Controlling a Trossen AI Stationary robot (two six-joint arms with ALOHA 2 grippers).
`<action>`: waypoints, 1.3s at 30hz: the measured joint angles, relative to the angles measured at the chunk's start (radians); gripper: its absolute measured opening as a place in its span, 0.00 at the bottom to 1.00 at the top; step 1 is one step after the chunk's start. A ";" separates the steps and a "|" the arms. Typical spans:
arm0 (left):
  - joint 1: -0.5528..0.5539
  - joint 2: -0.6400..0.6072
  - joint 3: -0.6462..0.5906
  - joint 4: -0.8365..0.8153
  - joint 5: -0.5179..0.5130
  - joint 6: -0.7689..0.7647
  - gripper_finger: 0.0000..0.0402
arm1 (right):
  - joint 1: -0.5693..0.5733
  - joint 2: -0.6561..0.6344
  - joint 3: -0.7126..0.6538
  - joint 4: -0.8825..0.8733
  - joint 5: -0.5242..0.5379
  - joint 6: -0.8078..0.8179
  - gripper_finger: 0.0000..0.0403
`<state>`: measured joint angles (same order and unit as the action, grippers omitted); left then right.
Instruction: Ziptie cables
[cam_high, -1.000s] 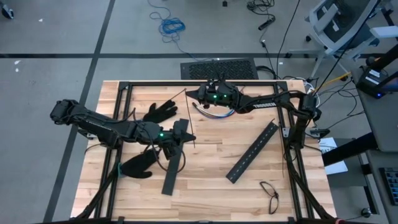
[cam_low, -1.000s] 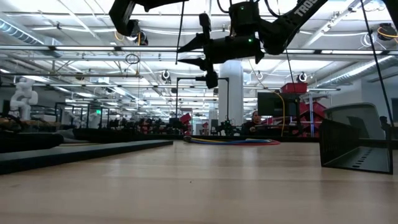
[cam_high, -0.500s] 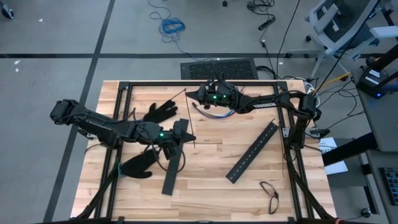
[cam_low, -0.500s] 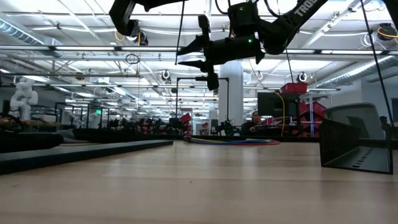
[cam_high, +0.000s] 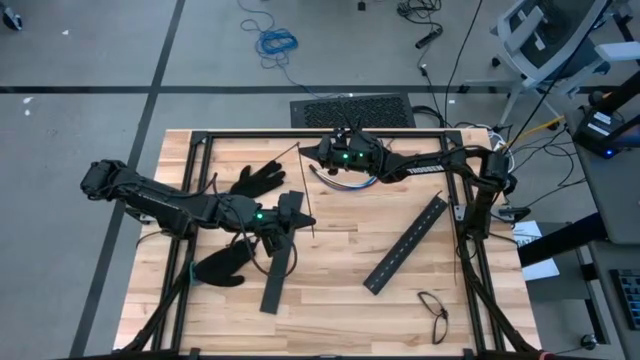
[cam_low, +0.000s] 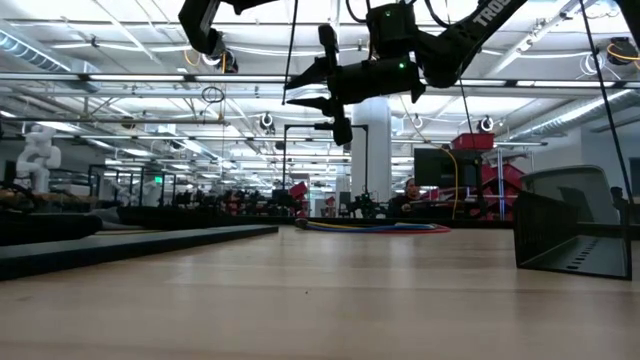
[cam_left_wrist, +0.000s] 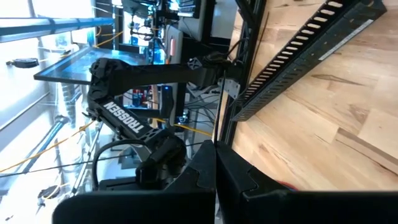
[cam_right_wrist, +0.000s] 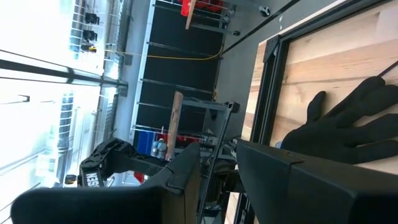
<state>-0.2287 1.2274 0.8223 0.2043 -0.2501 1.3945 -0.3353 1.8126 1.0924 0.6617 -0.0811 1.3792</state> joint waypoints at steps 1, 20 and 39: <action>0.000 0.000 0.000 -0.001 0.000 0.000 0.00 | 0.002 0.000 0.000 0.000 0.000 0.000 0.25; 0.000 0.000 0.000 -0.002 0.013 0.000 0.00 | 0.003 0.000 0.000 0.000 0.001 0.004 0.20; 0.000 0.000 0.000 0.017 0.017 -0.001 0.00 | 0.003 0.000 0.000 0.007 0.001 0.003 0.03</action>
<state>-0.2283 1.2274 0.8223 0.2212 -0.2331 1.3932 -0.3321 1.8126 1.0924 0.6689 -0.0799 1.3819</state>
